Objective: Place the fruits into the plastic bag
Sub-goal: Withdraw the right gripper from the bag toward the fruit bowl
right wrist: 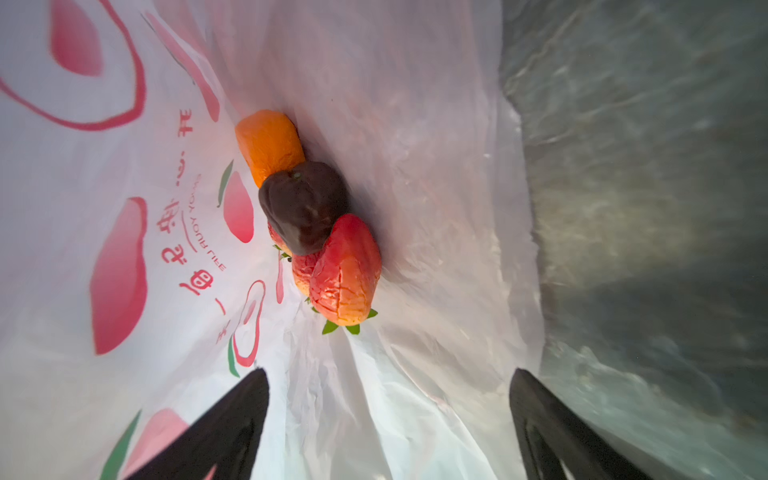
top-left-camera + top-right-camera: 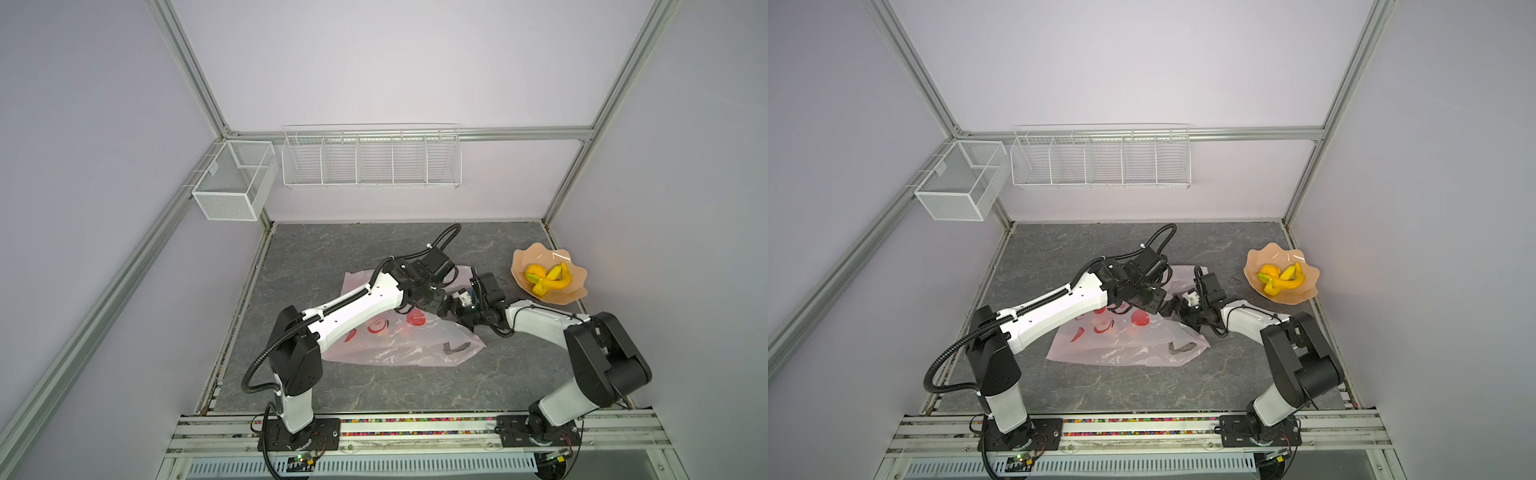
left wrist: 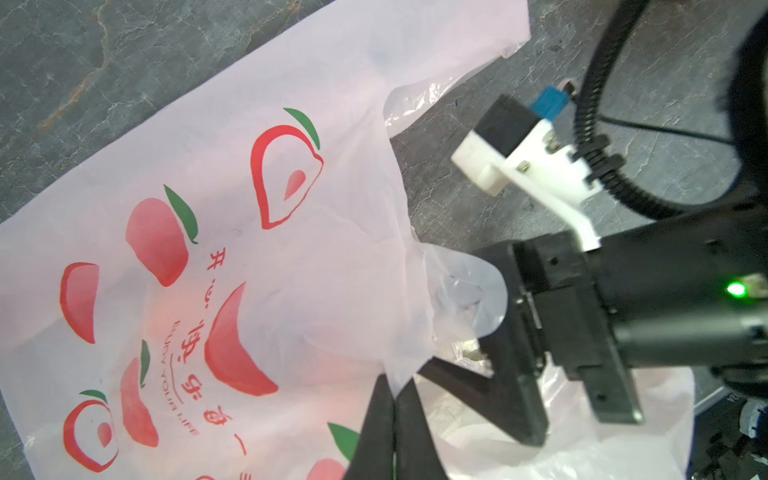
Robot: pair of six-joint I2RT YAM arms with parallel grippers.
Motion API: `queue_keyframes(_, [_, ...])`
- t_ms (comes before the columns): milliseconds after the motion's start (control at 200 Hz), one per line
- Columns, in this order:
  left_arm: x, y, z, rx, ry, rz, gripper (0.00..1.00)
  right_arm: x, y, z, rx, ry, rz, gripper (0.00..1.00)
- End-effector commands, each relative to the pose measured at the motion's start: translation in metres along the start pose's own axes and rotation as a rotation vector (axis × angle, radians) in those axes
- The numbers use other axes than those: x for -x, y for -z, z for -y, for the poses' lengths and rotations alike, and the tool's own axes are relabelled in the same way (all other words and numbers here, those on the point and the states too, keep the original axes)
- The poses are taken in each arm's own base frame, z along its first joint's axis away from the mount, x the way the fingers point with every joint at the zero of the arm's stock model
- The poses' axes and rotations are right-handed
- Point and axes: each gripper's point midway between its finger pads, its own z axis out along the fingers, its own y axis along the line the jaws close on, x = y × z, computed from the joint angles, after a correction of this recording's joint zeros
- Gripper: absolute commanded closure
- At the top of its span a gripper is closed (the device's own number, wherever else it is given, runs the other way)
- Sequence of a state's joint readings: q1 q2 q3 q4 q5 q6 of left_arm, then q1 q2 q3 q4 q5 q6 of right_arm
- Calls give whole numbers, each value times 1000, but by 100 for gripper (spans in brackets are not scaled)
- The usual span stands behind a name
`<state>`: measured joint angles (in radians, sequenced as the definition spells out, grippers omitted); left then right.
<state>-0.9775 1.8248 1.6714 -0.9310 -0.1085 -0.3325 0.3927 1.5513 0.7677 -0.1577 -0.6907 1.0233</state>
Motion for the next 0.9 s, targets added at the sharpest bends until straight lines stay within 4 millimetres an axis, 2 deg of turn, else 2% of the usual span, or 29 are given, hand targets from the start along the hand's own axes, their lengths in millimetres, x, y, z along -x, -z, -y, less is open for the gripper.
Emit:
queue_keyframes(0, [1, 9, 0, 1, 12, 25, 100, -4, 19, 19, -51, -5, 13, 6])
queue_keyframes(205, [0, 7, 0, 3, 12, 21, 100, 4, 58, 30, -62, -21, 77, 0])
queue_keyframes(460, [0, 4, 0, 2, 14, 17, 100, 16, 107, 33, -60, -17, 166, 6])
queue_keyframes(695, [-1, 1, 0, 6, 20, 8, 100, 16, 137, 28, -44, -4, 196, 7])
queue_keyframes(875, [0, 2, 0, 3, 26, 17, 100, 16, 158, 40, -53, -45, 245, 8])
queue_keyframes(895, [0, 2, 0, 2, 26, 18, 100, 20, 165, 34, -49, -30, 265, 8])
